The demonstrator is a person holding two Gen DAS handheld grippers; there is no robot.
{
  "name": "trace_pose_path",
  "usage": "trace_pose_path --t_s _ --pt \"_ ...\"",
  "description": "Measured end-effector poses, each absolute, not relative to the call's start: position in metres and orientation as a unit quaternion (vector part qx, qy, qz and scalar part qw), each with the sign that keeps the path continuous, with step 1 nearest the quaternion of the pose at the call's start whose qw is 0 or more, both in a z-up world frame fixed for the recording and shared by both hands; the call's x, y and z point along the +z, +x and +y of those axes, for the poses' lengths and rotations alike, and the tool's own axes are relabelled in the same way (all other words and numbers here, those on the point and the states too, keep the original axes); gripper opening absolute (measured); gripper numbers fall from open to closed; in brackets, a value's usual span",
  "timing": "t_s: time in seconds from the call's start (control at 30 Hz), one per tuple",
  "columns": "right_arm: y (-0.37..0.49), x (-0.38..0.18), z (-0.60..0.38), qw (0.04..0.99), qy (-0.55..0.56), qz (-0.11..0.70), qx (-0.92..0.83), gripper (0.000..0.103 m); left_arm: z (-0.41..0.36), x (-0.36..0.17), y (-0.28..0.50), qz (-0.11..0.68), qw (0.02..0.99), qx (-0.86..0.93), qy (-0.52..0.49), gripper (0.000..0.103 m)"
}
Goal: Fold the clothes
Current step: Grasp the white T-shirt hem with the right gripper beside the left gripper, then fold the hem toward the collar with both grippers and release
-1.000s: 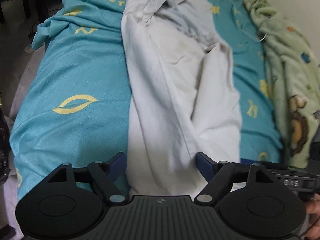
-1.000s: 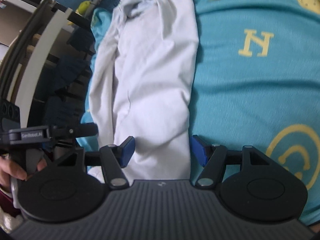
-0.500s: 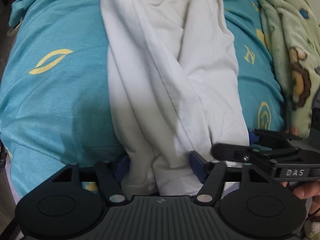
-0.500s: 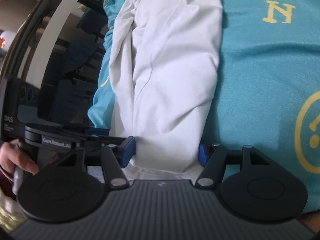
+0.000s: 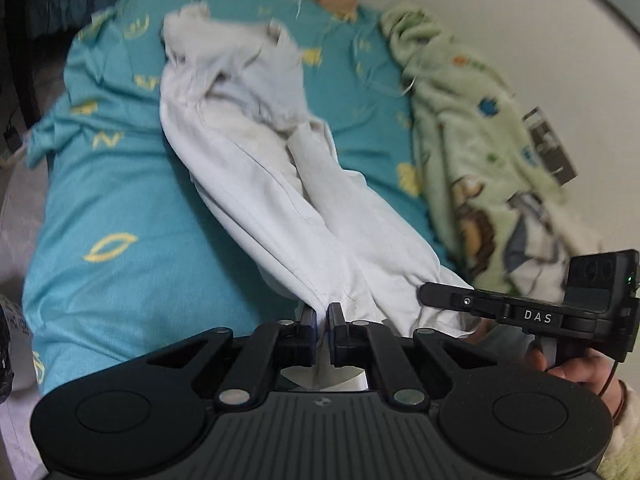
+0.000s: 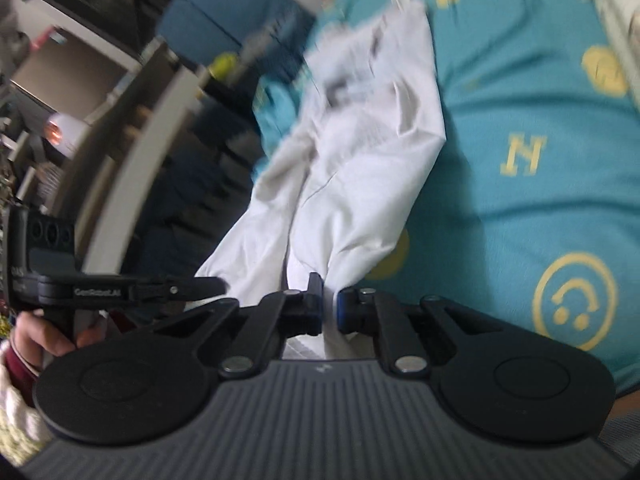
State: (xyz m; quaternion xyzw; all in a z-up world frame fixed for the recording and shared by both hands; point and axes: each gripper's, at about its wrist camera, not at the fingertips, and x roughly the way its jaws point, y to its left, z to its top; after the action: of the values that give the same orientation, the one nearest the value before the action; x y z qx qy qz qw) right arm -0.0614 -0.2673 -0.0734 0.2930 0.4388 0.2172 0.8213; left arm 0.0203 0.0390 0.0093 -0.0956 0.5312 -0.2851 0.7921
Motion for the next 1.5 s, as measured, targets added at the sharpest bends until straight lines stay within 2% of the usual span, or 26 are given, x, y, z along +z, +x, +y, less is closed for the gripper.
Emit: trace_pose_path --t_s 0.2,0.43,0.57,0.77,0.97,1.27,1.5 --pt "-0.104 -0.024 -0.289 0.847 0.292 0.384 0.225 0.009 0.055 0.055 -0.049 0.481 0.817 -0.290 -0.131 0.006" --pt "-0.180 -0.024 -0.300 0.846 0.290 0.379 0.237 0.009 0.075 0.041 -0.155 0.465 0.817 -0.303 -0.159 0.006" --pt "-0.198 -0.030 -0.299 0.841 0.291 0.391 0.233 0.010 0.078 0.038 -0.170 0.452 0.821 -0.304 -0.173 0.006" --pt "-0.149 -0.012 -0.306 0.852 0.309 0.366 0.210 0.010 0.059 0.062 -0.112 0.412 0.842 -0.304 -0.168 0.006" --pt "-0.047 -0.008 -0.314 0.846 0.352 0.352 0.191 0.010 0.036 0.060 -0.001 0.387 0.866 -0.271 -0.162 0.006" --pt "0.112 -0.061 -0.301 0.855 0.325 0.373 0.157 0.010 0.025 -0.020 0.169 0.397 0.880 -0.204 -0.164 0.006" --pt "0.185 -0.137 -0.295 0.848 0.305 0.408 0.147 0.010 0.021 -0.108 0.242 0.431 0.870 -0.181 -0.156 0.006"
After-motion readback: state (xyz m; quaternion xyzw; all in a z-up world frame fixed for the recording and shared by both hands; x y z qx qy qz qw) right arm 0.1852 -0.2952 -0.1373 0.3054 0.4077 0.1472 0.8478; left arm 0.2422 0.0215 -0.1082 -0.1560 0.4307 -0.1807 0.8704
